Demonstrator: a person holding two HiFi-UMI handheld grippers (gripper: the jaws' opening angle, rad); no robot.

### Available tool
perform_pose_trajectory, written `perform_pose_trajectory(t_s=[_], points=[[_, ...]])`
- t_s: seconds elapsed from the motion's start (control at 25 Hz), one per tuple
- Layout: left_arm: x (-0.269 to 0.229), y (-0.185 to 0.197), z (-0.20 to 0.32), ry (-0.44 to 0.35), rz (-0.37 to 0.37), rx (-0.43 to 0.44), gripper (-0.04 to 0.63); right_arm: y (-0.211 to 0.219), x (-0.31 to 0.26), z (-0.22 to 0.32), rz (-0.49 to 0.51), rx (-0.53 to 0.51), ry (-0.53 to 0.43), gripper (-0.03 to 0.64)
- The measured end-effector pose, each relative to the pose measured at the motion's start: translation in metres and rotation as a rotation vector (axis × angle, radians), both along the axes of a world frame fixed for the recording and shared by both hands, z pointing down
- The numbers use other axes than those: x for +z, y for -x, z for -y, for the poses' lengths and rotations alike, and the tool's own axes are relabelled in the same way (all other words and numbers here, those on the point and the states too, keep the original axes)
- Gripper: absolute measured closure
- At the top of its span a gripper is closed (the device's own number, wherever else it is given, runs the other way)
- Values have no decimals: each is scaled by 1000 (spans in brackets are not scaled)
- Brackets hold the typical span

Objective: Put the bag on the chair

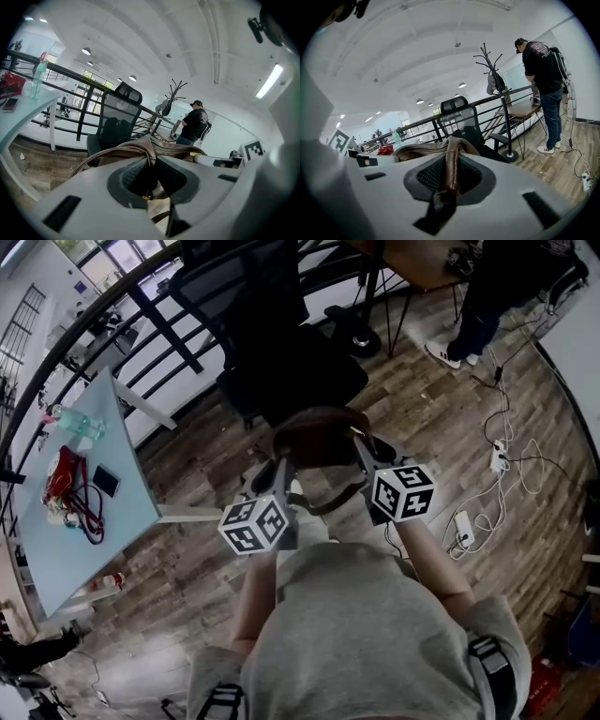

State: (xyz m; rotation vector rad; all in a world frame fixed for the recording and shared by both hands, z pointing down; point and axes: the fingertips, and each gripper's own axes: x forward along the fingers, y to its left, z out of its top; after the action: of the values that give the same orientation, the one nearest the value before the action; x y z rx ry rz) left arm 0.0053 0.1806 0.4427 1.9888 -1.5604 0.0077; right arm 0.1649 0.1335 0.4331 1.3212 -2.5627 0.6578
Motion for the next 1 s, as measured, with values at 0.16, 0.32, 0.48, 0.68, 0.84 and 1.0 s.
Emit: perform_pose_trajectory(t_s=[0.16,0.32,0.48,0.68,0.84,1.0], points=[[1,12,28,-1,-4,5,548,12,0,27,-4,5,2,571],[1,25,59,3,-3,14,548,25,-2,57,-5,18,3,571],[-1,40,91,3,-3,24,548,40,-4,87,6,38,10,571],[-4,66,128,3,-4,42,548,65,-6,120,9,55,17,571],[-6,83,157,-2,-8,65,548,81,-10,145,12,76,6,571],[-5,96,184,-7,-5,93,548,96,-13,168,22,93,-9,571]])
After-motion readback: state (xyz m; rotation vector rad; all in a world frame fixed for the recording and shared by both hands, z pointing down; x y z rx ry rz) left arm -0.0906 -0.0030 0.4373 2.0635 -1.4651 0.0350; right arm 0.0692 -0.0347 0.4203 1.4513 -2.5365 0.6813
